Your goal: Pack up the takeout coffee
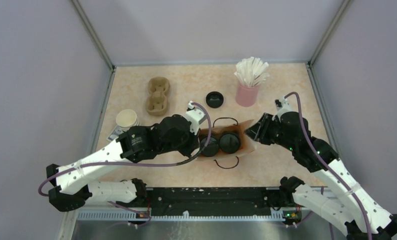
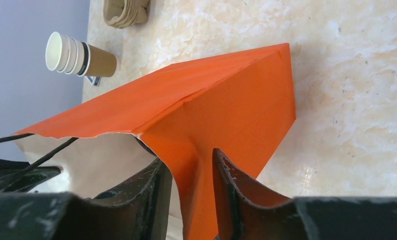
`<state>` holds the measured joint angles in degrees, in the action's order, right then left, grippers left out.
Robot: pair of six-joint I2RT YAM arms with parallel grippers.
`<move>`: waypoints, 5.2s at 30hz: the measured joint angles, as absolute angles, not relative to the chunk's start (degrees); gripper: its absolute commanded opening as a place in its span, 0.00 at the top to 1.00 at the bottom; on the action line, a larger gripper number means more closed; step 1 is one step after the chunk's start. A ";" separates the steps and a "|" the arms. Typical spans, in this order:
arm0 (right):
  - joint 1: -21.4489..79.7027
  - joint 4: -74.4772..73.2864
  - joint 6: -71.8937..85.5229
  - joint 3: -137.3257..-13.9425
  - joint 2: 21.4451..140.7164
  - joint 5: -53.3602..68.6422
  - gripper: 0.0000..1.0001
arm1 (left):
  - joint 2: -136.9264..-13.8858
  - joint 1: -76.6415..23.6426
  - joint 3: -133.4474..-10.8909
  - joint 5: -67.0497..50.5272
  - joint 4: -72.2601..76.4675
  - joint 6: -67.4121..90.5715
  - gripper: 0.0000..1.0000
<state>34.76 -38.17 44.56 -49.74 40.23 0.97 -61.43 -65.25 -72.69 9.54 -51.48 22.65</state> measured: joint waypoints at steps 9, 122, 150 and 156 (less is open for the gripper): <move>34.76 -45.93 35.68 -60.27 40.62 -0.71 0.50 | -62.87 -65.17 -72.29 8.14 -47.94 19.66 1.00; 61.67 -32.53 -40.42 -51.66 63.96 -17.72 1.00 | -59.37 -59.66 -61.91 3.49 -32.60 15.42 1.00; 57.80 -30.68 -38.68 -48.07 64.12 -25.06 1.00 | -57.87 -59.64 -61.56 4.12 -33.43 15.00 1.00; 56.82 -28.86 -37.45 -48.07 65.65 -25.56 1.00 | -57.87 -59.59 -61.52 4.12 -33.43 14.98 1.00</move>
<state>56.82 -28.86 -37.45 -48.07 65.65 -25.56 -57.87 -59.59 -61.52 4.12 -33.43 14.98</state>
